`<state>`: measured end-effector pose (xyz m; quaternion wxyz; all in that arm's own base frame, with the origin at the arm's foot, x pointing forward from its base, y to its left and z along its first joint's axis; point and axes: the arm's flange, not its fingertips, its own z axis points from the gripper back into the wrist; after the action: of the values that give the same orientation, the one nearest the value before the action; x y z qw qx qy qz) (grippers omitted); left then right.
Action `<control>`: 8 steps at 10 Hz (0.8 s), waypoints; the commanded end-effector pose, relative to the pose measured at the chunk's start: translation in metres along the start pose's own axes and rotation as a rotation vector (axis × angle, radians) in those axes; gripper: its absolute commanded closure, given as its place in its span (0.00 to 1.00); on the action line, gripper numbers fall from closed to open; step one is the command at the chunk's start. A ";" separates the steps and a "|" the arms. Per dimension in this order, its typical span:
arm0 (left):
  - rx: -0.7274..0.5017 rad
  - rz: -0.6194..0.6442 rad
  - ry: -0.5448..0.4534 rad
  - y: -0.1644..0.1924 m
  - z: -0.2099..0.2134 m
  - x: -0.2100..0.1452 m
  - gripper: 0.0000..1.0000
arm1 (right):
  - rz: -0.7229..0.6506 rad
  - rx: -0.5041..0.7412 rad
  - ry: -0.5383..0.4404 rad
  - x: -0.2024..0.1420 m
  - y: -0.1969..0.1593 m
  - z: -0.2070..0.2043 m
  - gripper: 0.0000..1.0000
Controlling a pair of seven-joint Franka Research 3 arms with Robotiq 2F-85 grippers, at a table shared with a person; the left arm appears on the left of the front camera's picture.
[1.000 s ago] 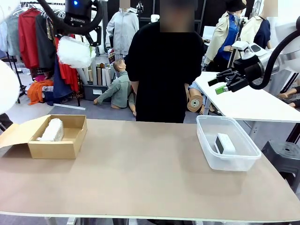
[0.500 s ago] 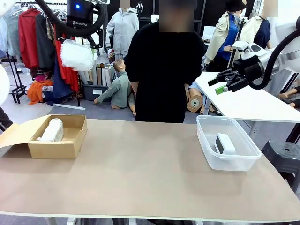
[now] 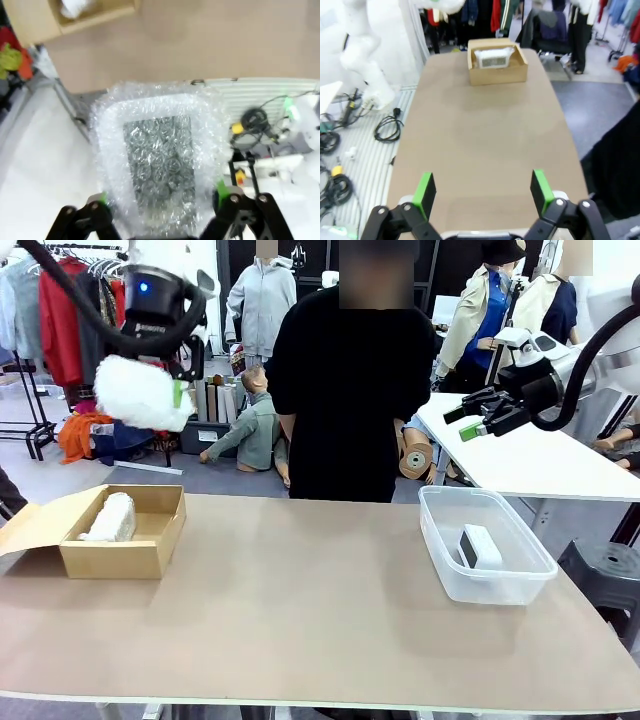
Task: Separate and place wrapped and unwrapped clocks.
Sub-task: If the picked Digital clock is wrapped, place it in the Package Box ; if not, place it in the Organizing box.
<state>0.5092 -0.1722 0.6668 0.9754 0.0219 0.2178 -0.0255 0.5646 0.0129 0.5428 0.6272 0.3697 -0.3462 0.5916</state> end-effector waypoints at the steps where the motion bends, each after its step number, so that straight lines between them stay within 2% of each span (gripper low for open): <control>1: 0.001 0.019 0.047 0.007 -0.003 -0.022 1.00 | 0.004 -0.003 0.003 0.001 0.000 0.001 0.00; 3: 0.044 0.063 -0.237 0.019 -0.020 -0.008 1.00 | 0.004 -0.003 0.003 0.001 0.000 0.001 0.00; 5: 0.064 0.012 -0.311 0.042 -0.037 0.009 1.00 | 0.004 -0.003 0.003 0.001 0.000 0.001 0.00; 8: -0.005 -0.069 -0.344 0.076 -0.051 0.028 1.00 | 0.004 -0.003 0.003 0.001 0.000 0.001 0.00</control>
<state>0.5348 -0.1081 0.6193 0.9974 0.0308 0.0529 -0.0388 0.5646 0.0128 0.5429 0.6273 0.3696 -0.3463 0.5916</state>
